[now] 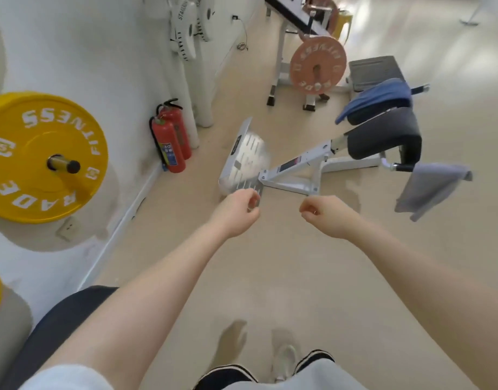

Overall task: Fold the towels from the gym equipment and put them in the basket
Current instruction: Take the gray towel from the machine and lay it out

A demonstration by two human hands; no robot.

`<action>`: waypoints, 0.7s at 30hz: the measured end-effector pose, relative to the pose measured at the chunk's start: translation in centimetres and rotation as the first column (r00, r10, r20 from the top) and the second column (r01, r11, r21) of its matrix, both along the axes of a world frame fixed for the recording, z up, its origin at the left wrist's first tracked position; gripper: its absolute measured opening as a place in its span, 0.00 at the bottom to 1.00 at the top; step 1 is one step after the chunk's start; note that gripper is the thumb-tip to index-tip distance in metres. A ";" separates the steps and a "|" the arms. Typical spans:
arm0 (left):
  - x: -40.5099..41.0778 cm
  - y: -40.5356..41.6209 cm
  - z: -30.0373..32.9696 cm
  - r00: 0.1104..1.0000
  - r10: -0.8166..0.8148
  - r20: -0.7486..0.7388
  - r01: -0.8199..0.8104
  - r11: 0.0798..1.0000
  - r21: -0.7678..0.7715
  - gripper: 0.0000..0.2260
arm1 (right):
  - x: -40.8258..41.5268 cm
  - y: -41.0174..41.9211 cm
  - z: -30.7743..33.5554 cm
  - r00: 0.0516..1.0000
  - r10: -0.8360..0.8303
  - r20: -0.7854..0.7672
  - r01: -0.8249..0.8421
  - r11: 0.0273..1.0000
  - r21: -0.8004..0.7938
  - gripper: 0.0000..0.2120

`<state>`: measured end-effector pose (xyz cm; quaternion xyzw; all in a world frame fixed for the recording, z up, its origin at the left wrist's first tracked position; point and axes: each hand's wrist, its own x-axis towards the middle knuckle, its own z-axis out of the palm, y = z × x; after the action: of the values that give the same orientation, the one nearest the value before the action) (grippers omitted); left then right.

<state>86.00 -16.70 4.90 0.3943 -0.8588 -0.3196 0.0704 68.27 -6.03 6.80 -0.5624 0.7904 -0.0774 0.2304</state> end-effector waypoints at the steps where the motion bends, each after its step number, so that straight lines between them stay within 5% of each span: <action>1: -2.9 0.0 0.0 1.000 -0.025 0.002 0.025 1.000 0.005 0.12 | -2.8 0.4 0.3 1.000 -0.031 0.000 0.031 0.999 -0.012 0.11; 21: -50.5 -8.8 -4.7 0.873 -0.486 0.052 0.478 0.871 0.108 0.15 | -43.4 -1.7 -3.6 0.818 -0.573 0.052 0.569 0.819 0.077 0.10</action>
<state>35.50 -25.53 0.17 0.1826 -0.9164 -0.3506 -0.0630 24.88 -7.74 3.18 -0.2897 0.9156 -0.1403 0.2411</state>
